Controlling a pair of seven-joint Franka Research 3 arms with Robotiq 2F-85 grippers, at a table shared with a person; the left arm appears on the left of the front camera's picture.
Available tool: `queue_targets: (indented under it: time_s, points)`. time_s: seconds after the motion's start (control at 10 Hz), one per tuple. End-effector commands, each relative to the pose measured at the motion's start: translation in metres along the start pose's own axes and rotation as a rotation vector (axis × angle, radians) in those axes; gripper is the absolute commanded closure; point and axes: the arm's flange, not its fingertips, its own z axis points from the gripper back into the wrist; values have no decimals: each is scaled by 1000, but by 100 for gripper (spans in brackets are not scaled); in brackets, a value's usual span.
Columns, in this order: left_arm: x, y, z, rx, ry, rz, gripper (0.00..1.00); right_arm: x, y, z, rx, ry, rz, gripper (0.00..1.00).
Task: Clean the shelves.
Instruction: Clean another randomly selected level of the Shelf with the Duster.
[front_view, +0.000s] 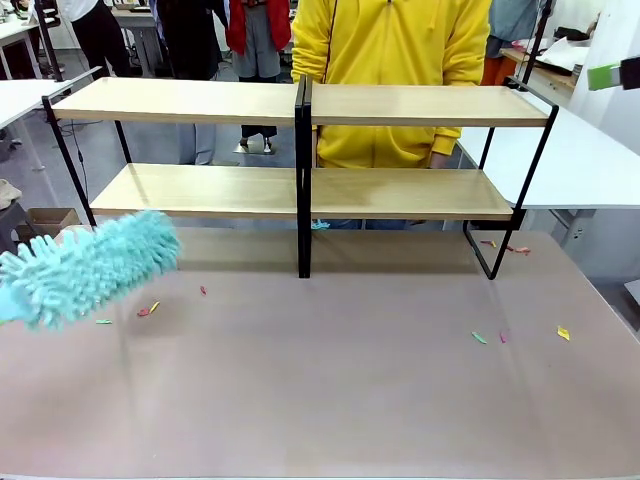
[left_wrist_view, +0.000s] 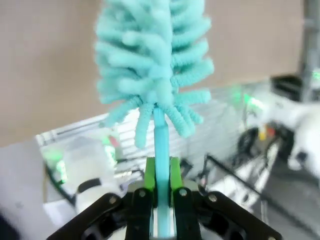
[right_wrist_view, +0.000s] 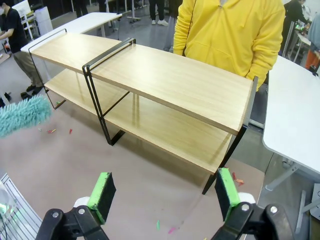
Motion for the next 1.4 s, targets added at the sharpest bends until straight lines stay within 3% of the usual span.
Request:
queue_targets:
  time_s: [0.0,0.1,0.3,0.6,0.7,0.9,1.3]
  points:
    - [-47,36,-39,-95,238,-412,88,-1,-1,-1,7,-6,-4,0]
    - [-56,44,-29,-142,315,-626,88,-1,-1,-1,7,-6,-4,0]
    - [-59,64,-5,-261,163,-970,88,-1,-1,-1,7,-6,-4,0]
    - [-32,90,31,-387,-20,-1169,88,-1,-1,-1,7,-6,-4,0]
    - [-28,100,44,-421,-45,-1207,88,-1,-1,-1,7,-6,-4,0]
    - [-15,112,92,-406,-128,-1155,88,-1,-1,-1,7,-6,-4,0]
    - [10,122,188,-321,-163,-1059,88,-1,-1,-1,7,-6,-4,0]
